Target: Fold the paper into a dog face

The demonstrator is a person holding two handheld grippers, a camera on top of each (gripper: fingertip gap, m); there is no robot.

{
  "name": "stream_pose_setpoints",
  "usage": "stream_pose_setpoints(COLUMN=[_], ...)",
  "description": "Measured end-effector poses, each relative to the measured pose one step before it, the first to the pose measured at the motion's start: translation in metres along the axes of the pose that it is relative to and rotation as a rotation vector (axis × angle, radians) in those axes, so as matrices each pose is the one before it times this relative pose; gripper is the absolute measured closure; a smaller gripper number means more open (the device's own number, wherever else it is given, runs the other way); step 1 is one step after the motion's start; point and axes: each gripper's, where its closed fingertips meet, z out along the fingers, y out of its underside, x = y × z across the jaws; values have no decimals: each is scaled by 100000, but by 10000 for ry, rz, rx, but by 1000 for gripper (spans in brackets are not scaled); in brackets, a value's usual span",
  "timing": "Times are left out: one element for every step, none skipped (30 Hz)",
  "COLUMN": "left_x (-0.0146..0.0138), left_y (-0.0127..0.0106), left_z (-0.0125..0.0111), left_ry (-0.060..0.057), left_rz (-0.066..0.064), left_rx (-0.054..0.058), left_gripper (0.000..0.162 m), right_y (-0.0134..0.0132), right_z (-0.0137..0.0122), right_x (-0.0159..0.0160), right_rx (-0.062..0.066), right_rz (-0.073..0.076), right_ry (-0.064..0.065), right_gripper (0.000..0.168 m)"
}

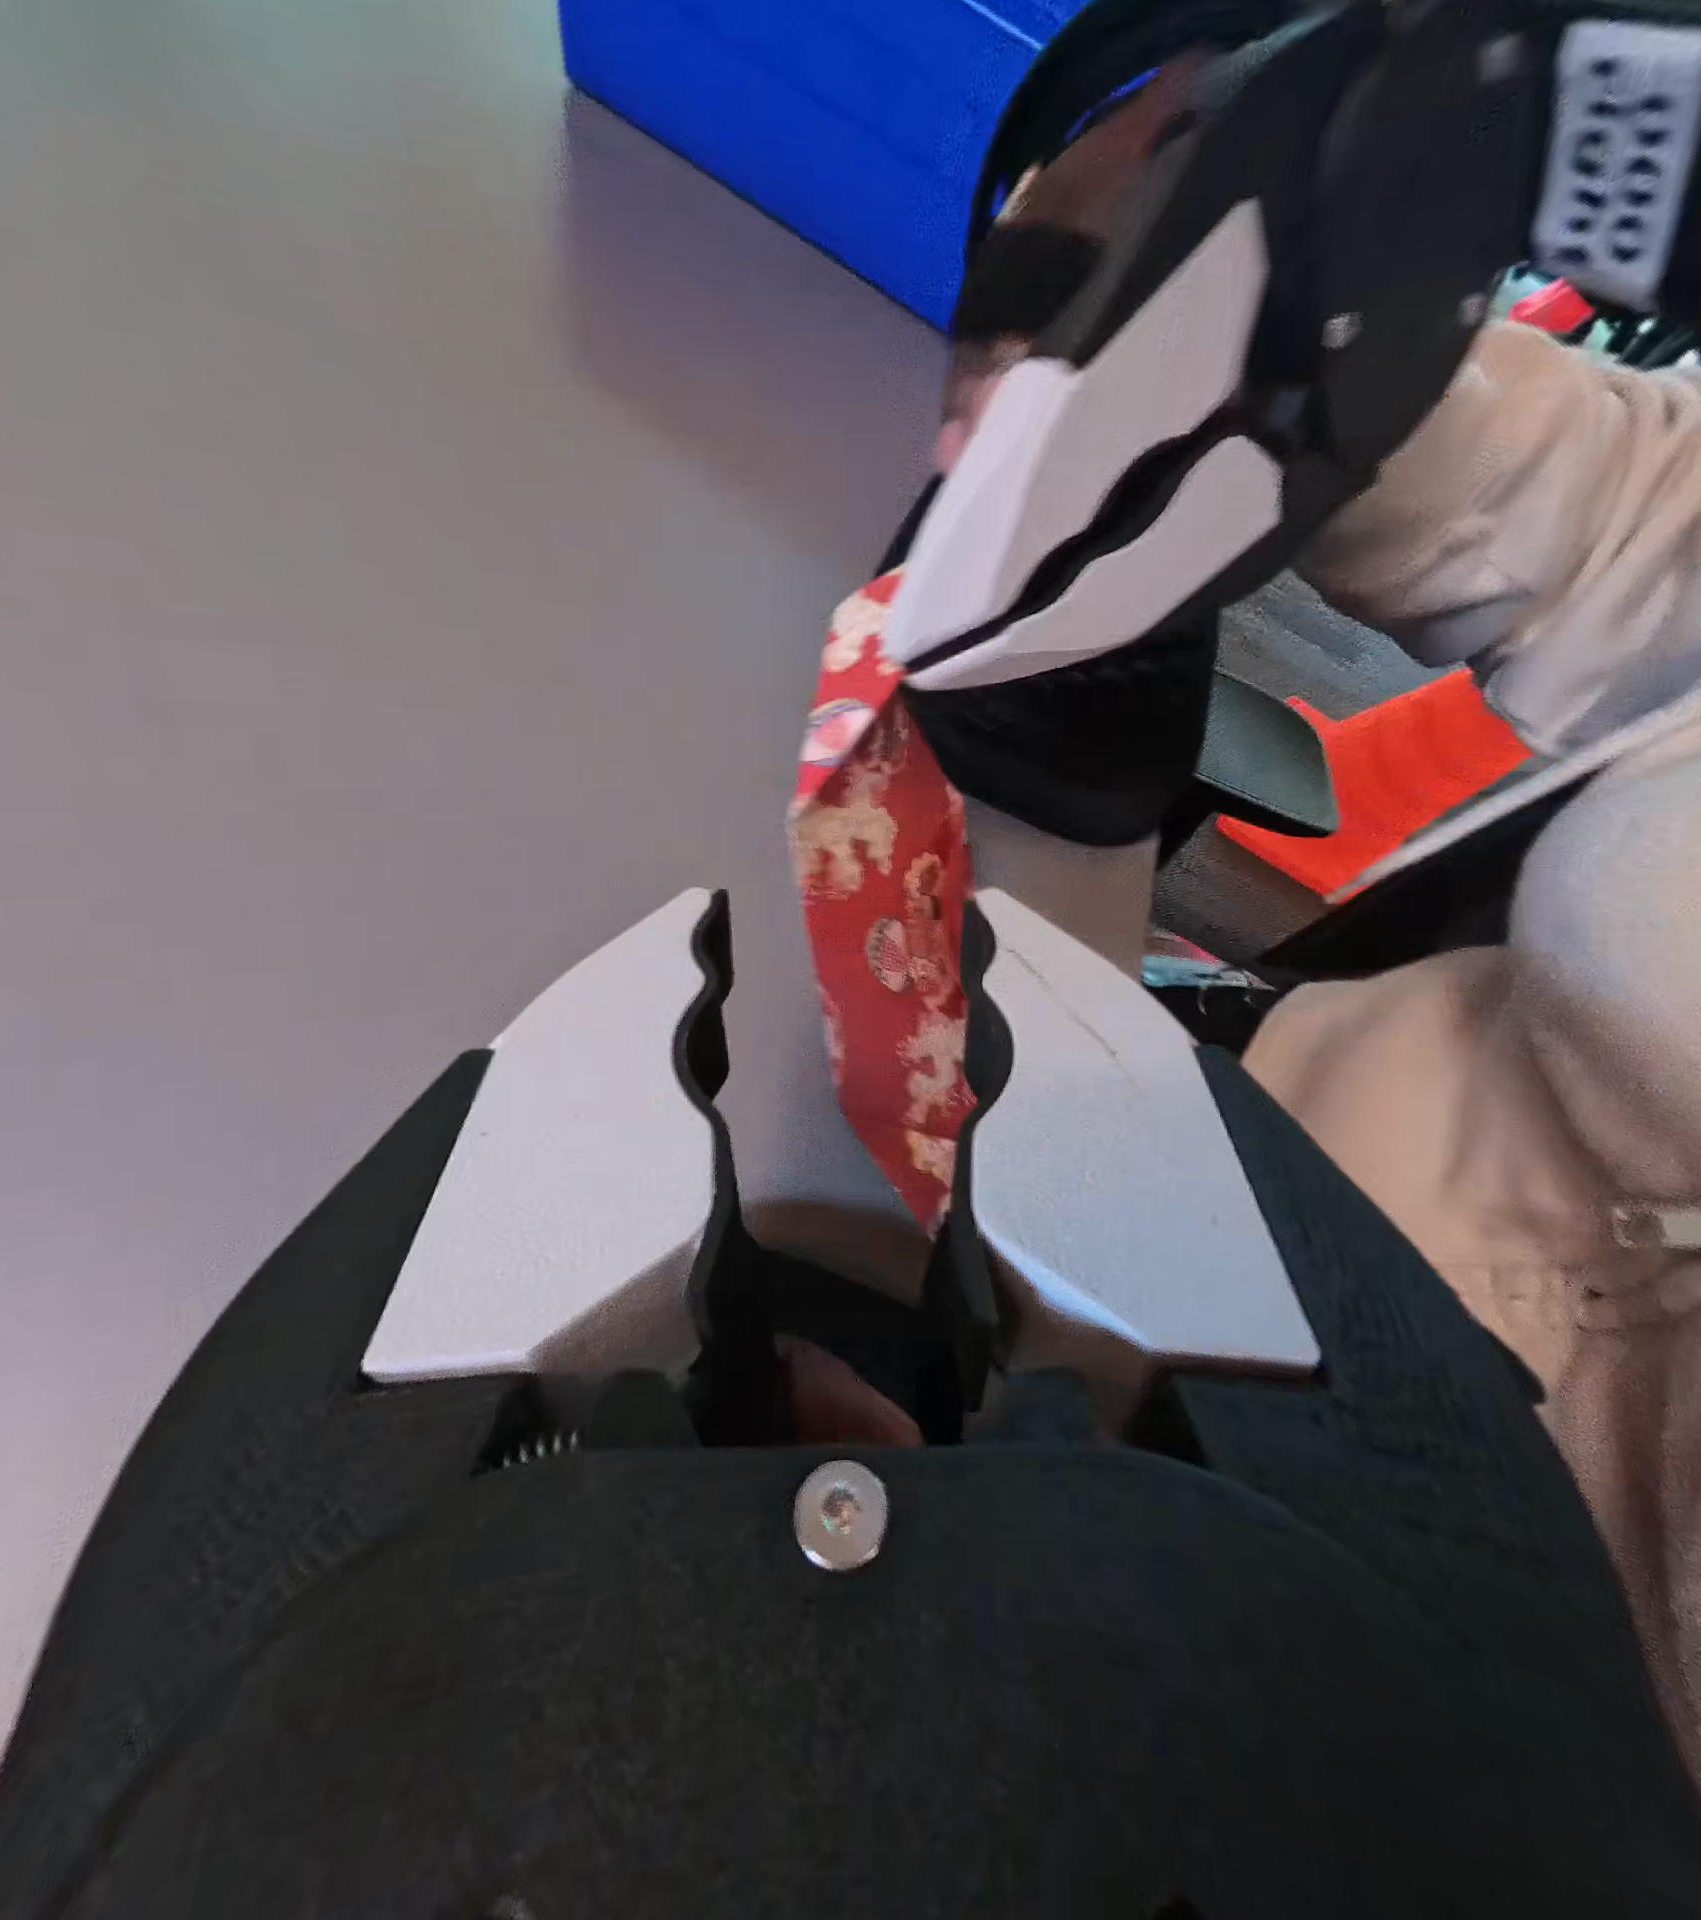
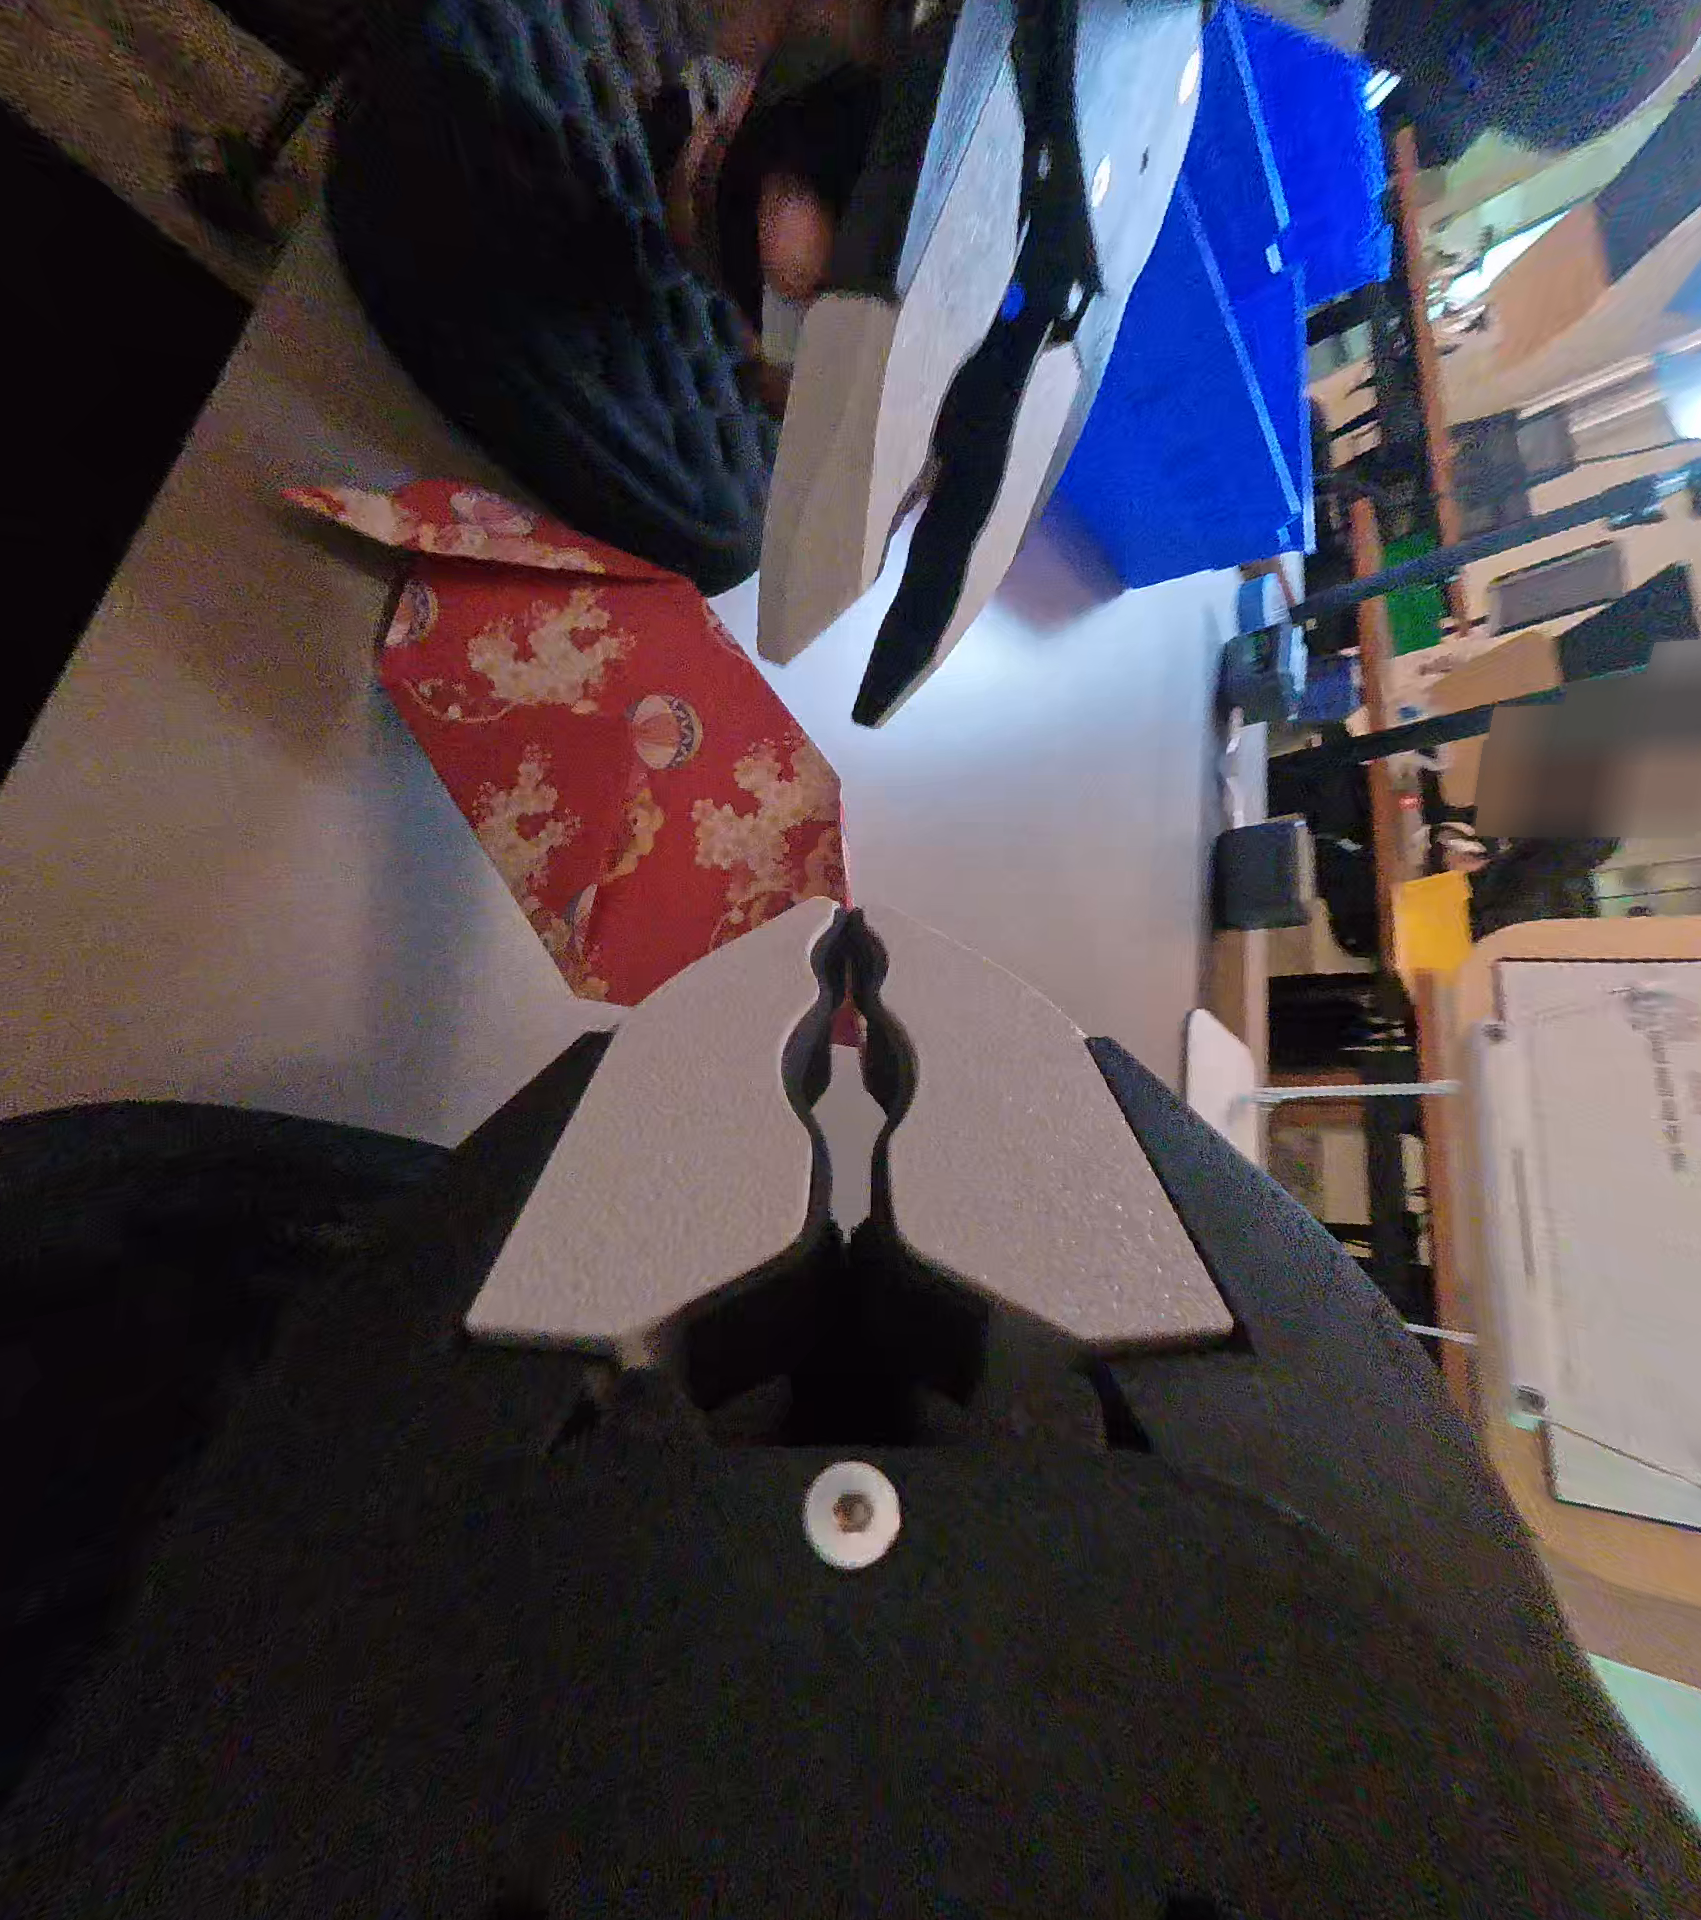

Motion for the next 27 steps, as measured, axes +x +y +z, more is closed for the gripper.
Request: stream_pose_setpoints(left_x=[-651,-510,-52,385,561,357,77,28,126,248,246,213,177,-1,-28,72,42,13,-1,-93,-99,-15,-2,-1,5,-56,-194], left_y=[-345,-264,-71,10,-92,-124,-85,-154,-379,-535,-538,-485,-421,-280,-82,-57,-230,-336,-320,-310,-272,-294,-325,-339,-327,-383,-552], left_z=[175,186,269,291,248,181,80,-66,-218,-327,-387,-383,-346,-290,-220,-147,-116,-86,-70,-44,-47,-28,-38,-63,-108,-200,-340], left_ry=[-157,-33,281,559,605,398,176,120,179,251,207,145,63,-81,-88,-23,-42,-41,-13,-44,-36,29,47,55,78,39,-40], left_rz=[120,-3,-144,-136,-26,77,160,175,125,101,108,207,305,274,245,278,260,185,131,101,117,153,125,84,78,60,9], left_rx=[39,13,-118,-159,-22,70,56,117,255,321,272,185,107,-42,-250,-303,-203,-156,-167,-172,-170,-122,-68,-47,-28,39,193], left_gripper=[125,132,137,143,154,162,162,162,162,162,162,162,162,162,162,161,162,162,162,162,162,162,162,162,162,162,162], right_y=[-346,-371,-251,-93,-37,-2,-22,-272,-467,-554,-830,-1118,-1352,-1319,-1063,-804,-382,194,556,812,837,676,504,134,-130,-246,-381], right_z=[-301,-228,-95,-109,-22,55,-92,-173,-356,-607,-775,-878,-903,-731,-520,-261,29,289,515,639,685,587,454,230,-125,-266,-321], right_x=[694,469,336,191,-57,-139,-193,-309,30,439,708,976,925,937,877,531,177,217,-102,-95,78,-173,-43,285,543,419,129], right_rx=[131,173,105,31,32,34,136,420,659,777,908,993,1071,983,692,460,165,-210,-440,-595,-621,-488,-381,-172,61,144,235], right_rz=[-203,-173,-148,-115,-52,91,349,723,1214,1563,1647,1592,1522,1520,1518,1321,1070,861,581,447,295,62,68,-6,-68,-78,8], right_ry=[444,321,245,194,40,-38,-160,-403,-400,-345,-320,-240,-274,-253,-253,-376,-450,-261,-362,-240,-38,-160,-68,131,332,217,-16], right_gripper=[168,168,168,168,168,168,166,155,141,129,117,107,100,95,98,104,108,113,117,122,126,131,135,140,145,149,154])
